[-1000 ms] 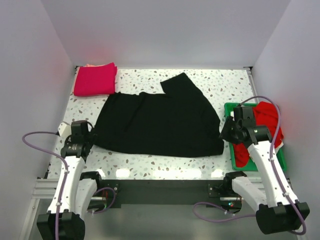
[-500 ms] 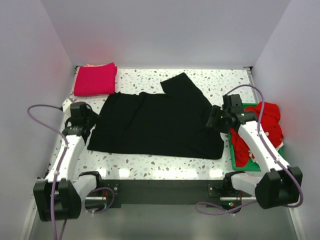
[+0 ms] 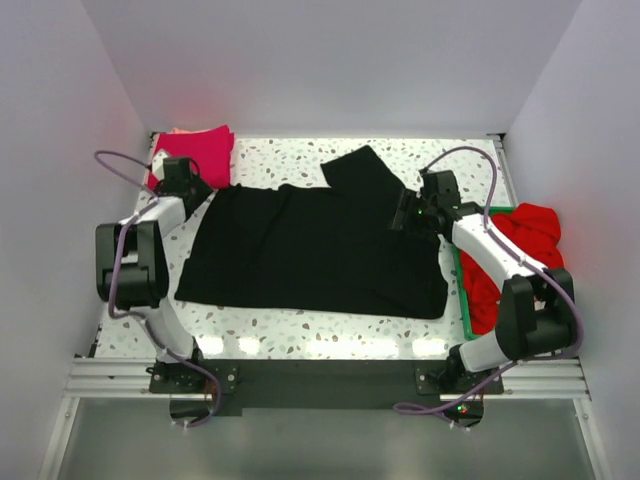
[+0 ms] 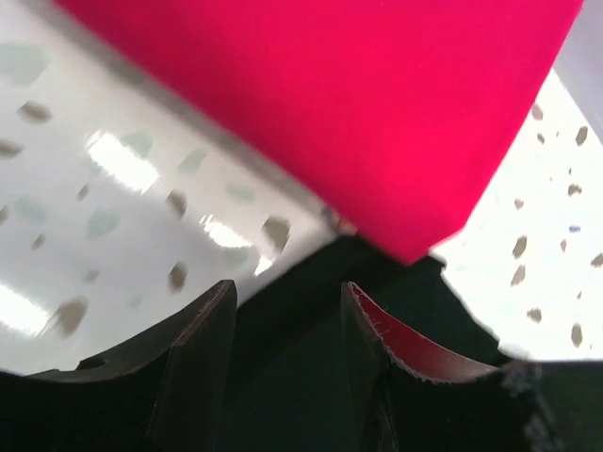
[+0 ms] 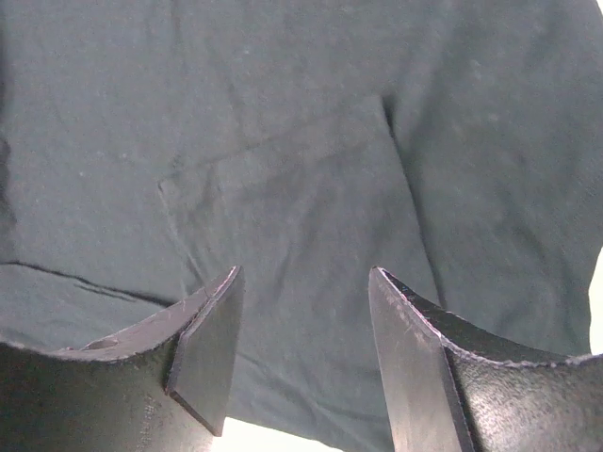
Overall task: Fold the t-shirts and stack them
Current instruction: Fold the tshirt
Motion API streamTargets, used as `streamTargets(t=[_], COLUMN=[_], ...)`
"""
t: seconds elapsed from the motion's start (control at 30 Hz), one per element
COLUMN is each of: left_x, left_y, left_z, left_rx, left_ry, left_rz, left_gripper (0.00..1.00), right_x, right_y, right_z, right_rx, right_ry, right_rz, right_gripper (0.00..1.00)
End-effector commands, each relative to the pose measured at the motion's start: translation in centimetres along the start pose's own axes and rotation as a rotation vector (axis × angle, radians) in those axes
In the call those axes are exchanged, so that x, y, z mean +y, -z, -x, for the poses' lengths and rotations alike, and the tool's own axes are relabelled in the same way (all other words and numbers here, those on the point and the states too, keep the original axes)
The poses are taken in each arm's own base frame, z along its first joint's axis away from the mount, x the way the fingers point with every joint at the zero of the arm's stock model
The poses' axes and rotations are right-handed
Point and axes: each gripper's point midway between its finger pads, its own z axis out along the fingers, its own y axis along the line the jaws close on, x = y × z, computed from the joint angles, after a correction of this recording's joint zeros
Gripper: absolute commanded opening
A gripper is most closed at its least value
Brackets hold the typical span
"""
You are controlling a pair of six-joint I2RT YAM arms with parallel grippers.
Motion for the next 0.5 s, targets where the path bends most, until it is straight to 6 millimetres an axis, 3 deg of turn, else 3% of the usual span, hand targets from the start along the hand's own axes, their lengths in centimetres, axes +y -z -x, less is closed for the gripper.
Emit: streamTargets(t=[0.0, 0.03, 0.07, 0.1, 0.2, 0.47], left_x=[-3.0, -4.3, -3.7, -4.8, -5.0, -2.3], left_y=[-3.5, -4.1, -5.9, -6.5, -9.0, -12.1], left_z=[2.8, 4.1, 2.9, 4.3, 4.6, 6.0], left_rx=[-0.073, -0.094, -0.061, -0.083, -0.075, -0.089], left_ry=[-0.008, 0.001, -0.005, 0.003, 0.011, 0.070], left_rz=[-0.063, -0.082, -0.059, -0.076, -0.070, -0.015], left_gripper=[0.53, 0.53, 0.52, 0.52, 0.52, 0.51], right_x=[2.7, 3.1, 3.1, 3.1, 3.2, 3.2], right_y=[-1.0, -1.3, -1.5, -2.0, -2.5, -2.9], right_z=[2.5, 2.6, 2.6, 2.4, 2.4, 2.1], right_rx=[-0.073, -0.078, -0.076, -0.067, -0.064, -0.057], right_ry=[0.031, 0.035, 0.033, 0.034, 0.031, 0.040], right_rz=[0.097, 0.108, 0.105, 0.102, 0.099, 0.096], right_gripper=[0.59, 0.59, 0.59, 0.59, 0.59, 0.59])
